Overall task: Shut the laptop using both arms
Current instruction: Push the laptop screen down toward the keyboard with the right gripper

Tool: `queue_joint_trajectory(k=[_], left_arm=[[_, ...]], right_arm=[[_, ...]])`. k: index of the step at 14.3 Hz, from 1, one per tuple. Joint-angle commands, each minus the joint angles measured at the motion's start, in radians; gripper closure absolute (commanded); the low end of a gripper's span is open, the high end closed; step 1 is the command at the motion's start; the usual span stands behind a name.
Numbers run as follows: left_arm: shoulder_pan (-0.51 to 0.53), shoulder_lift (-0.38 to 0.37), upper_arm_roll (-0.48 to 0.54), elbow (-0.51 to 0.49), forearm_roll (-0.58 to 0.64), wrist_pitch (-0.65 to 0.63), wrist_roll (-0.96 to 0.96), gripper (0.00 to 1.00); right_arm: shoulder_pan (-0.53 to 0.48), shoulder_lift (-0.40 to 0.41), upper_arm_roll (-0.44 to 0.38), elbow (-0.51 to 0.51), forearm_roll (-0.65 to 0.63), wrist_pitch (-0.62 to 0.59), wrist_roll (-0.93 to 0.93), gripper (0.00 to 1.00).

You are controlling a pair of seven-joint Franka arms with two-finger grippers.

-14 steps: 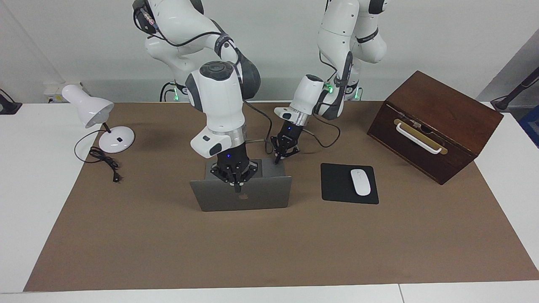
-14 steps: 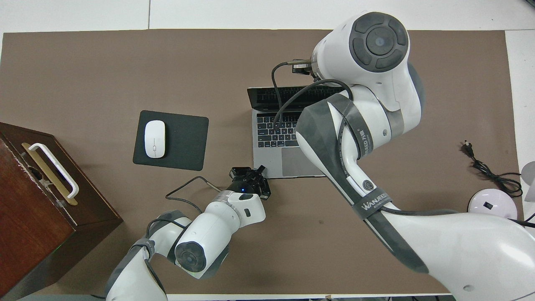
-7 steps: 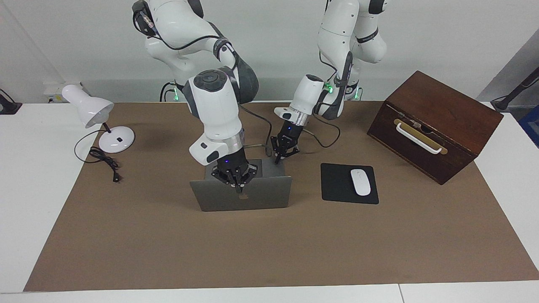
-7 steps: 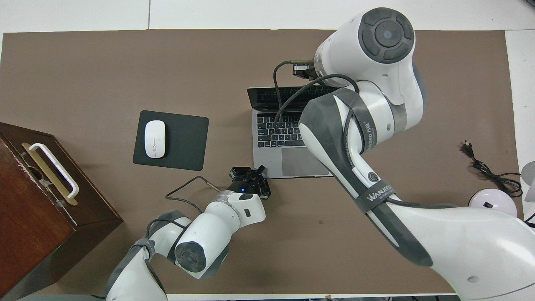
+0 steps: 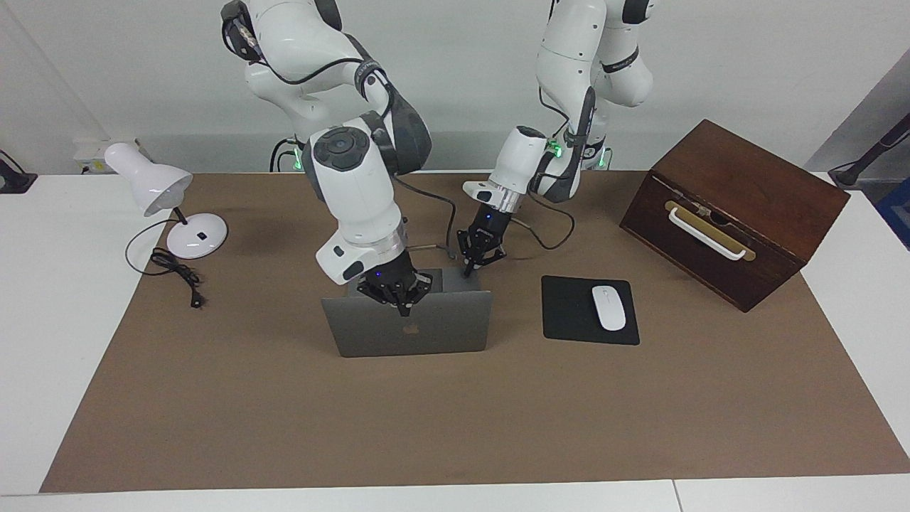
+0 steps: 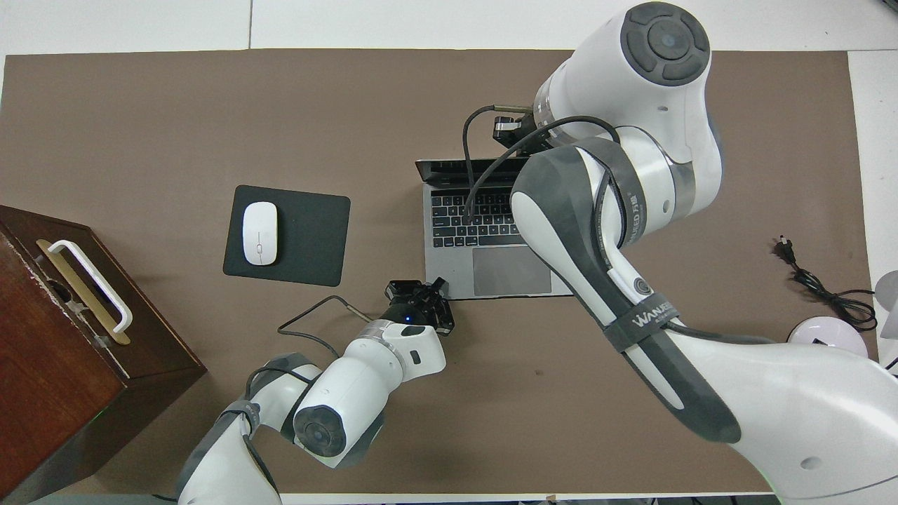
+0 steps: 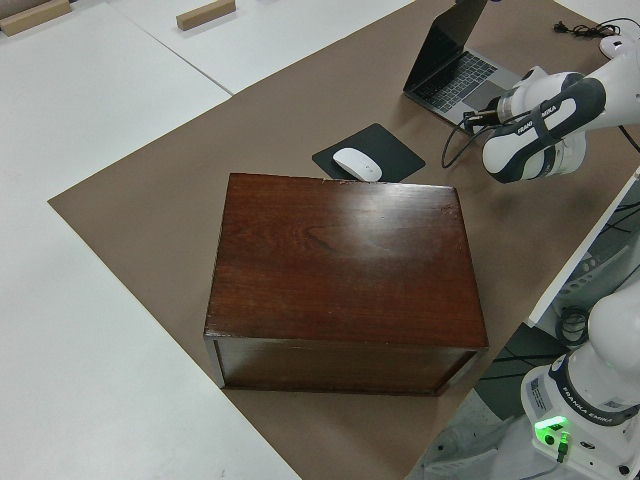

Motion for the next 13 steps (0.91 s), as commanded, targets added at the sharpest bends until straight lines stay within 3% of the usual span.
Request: queue_joint_trajectory(k=[1, 13], left_arm=[[-0.02, 0.044, 0.014, -0.02, -0.006, 0.003, 0.02, 1.0], [-0.02, 0.044, 0.014, -0.022, -0.006, 0.003, 0.026, 1.0]], right_arm=[[-0.014, 0.004, 0.013, 0.012, 0.042, -0.049, -0.028, 1.0], [-0.037, -0.02, 0.011, -0.083, 0.071, -0.156, -0.028, 1.0]])
